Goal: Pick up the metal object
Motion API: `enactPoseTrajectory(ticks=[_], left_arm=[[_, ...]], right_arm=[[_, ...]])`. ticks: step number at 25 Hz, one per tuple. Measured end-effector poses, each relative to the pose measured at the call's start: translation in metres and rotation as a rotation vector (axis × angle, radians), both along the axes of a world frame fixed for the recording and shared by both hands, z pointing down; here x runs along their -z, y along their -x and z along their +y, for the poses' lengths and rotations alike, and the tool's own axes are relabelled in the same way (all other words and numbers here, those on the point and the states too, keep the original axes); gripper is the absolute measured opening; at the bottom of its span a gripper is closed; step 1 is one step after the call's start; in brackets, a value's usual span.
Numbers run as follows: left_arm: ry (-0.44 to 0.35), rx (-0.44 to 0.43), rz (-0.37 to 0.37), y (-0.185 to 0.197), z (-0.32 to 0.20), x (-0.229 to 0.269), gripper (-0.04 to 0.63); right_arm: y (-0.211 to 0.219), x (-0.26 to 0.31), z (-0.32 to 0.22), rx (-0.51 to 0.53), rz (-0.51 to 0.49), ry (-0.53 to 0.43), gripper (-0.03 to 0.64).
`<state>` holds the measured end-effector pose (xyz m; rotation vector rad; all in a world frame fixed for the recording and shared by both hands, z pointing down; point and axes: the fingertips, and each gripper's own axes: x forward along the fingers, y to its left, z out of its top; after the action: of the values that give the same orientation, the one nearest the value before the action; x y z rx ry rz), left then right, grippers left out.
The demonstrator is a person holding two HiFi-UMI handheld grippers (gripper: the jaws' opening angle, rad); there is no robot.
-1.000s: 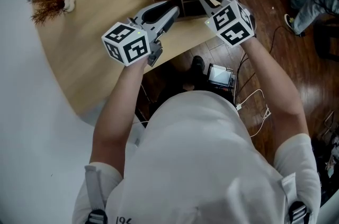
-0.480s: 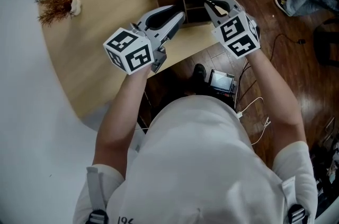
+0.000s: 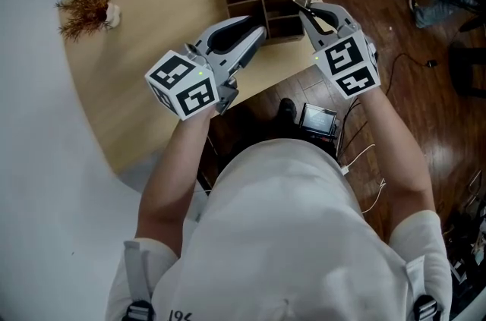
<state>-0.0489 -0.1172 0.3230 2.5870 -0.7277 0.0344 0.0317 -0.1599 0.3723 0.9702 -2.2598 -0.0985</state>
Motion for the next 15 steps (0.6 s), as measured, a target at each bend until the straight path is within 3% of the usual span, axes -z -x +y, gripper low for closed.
enactPoseTrajectory(ticks=[15], left_arm=[[-0.045, 0.054, 0.066, 0.017, 0.025, 0.042, 0.08]], right_arm=[[-0.002, 0.05, 0.034, -0.032, -0.118, -0.051, 0.005]])
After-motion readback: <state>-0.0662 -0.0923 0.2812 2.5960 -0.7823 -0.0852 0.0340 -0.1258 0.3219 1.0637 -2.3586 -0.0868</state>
